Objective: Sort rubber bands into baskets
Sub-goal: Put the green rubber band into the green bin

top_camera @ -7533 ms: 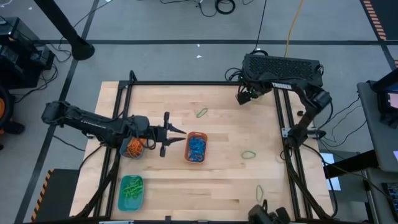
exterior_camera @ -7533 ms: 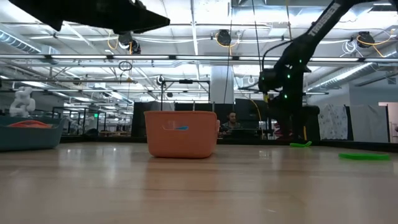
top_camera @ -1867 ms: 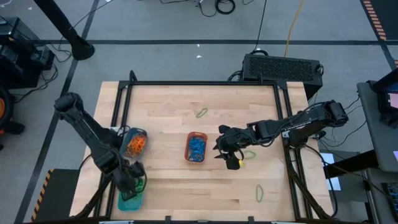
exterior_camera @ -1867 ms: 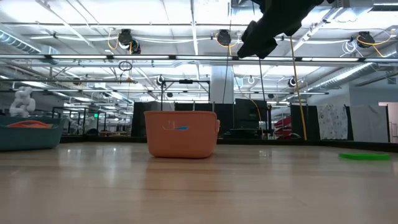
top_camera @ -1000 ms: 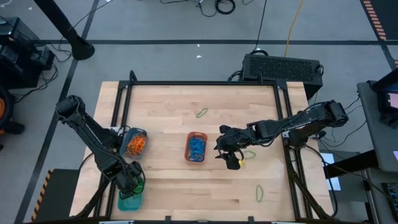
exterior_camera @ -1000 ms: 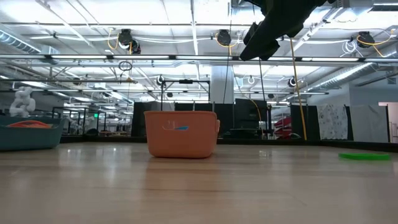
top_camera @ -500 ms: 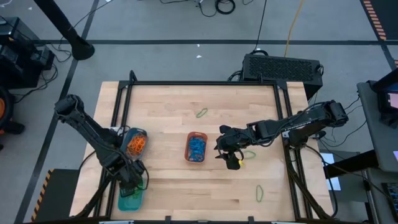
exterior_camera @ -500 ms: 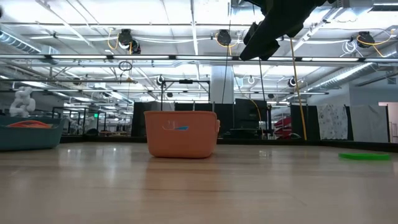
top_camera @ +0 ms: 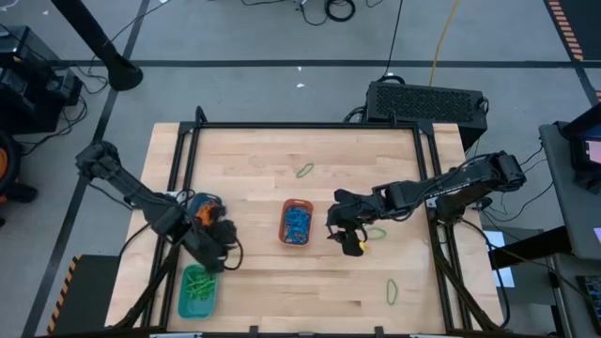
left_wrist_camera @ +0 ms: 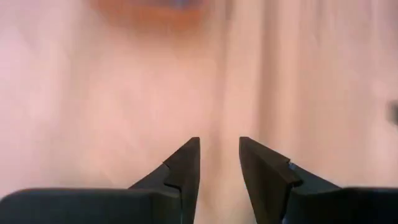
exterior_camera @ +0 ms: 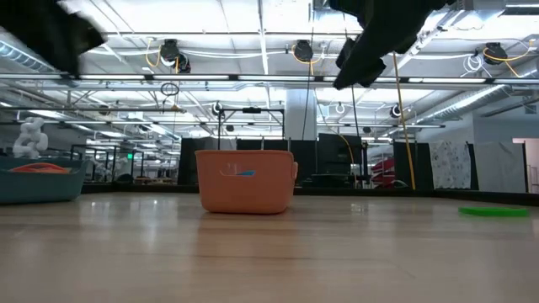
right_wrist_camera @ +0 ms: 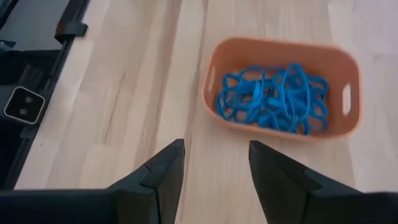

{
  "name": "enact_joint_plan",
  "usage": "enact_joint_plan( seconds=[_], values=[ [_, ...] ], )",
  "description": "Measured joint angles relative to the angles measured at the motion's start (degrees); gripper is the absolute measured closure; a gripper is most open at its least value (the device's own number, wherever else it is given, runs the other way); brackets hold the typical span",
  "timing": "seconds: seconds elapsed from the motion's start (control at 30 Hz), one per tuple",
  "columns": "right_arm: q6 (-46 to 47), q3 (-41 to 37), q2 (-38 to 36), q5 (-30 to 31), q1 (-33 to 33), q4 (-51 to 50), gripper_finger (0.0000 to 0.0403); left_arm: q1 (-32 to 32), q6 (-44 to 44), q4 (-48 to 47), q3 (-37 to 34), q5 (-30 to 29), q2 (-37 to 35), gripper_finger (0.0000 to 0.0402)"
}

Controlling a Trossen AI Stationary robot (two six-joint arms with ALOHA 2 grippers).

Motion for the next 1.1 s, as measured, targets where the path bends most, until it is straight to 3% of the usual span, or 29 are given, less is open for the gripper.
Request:
enact_joint_plan(
  seconds=[0.1, 0.23, 0.47, 0.6, 0.77, 0.93, 1.1],
  values=[
    [2.9, 0.0, 0.0, 0.0, 0.0, -3.1, 0.0232, 3.1, 14.6, 6.5, 0.0, -7.0, 0.0, 0.0283],
    [8.0, 0.0, 0.0, 0.0, 0.0, -10.1, 0.0232, 9.2, 31.9, 22.7, -2.0, -6.5, 0.1, 0.0283],
    [21.7, 0.0, 0.0, -0.3, 0.3, -28.3, 0.0232, 18.5, 52.3, 51.3, -10.8, 10.2, 0.1, 0.0283],
    [25.0, 0.0, 0.0, 0.7, 2.7, -34.9, 0.0232, 22.0, 55.6, 67.0, -16.8, 16.7, 0.1, 0.0283],
    [23.5, 0.0, 0.0, 4.5, 6.2, -36.1, 0.0232, 24.2, 55.7, 82.5, -22.4, 18.3, 0.1, 0.0283],
    [23.2, -1.8, 0.0, 6.3, 6.7, -36.1, 0.0232, 24.2, 56.0, 83.8, -23.8, 18.4, 0.1, 0.0283],
    [21.4, -9.5, 0.0, 6.3, 6.6, -32.5, 0.0232, 23.9, 55.8, 83.6, -23.8, 19.6, 0.1, 0.0283]
  ],
)
